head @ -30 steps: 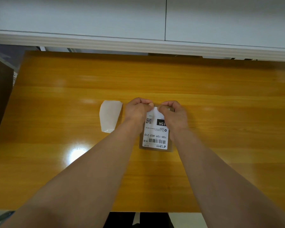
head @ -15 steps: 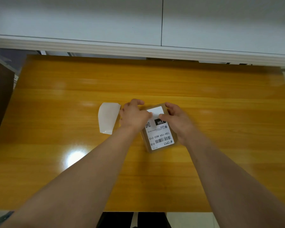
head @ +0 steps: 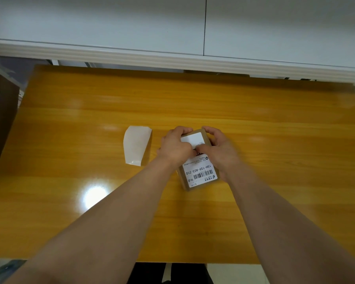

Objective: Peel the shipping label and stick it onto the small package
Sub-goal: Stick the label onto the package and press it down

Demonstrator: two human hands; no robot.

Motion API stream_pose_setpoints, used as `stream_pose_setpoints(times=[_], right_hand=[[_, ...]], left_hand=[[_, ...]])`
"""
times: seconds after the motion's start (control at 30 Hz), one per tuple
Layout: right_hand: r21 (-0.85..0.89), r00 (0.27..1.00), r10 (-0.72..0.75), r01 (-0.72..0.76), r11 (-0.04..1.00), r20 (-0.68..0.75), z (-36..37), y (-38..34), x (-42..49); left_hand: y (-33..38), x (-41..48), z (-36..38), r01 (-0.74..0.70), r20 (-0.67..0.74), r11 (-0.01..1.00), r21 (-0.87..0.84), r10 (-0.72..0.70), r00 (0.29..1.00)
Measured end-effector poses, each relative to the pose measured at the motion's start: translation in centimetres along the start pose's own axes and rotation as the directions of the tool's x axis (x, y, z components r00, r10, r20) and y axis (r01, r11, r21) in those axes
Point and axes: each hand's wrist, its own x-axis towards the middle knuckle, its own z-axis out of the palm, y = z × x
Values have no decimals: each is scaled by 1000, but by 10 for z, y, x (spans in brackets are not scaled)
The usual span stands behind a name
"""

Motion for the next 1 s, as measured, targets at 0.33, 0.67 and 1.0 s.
stream_pose_setpoints(times=[0.33, 0.67, 1.0], right_hand=[[35, 985, -10, 16, 999, -174, 12, -5, 5], [-23, 962, -30, 24, 999, -272, 21, -10, 12], [-11, 959, -1, -2, 1000, -283, 22, -16, 13]], left_hand=[[4, 6, 11, 80, -120, 982, -172, -102, 988], [9, 13, 19, 175, -167, 947, -270, -225, 960], [15, 14, 19, 228, -211, 937, -266, -288, 934]])
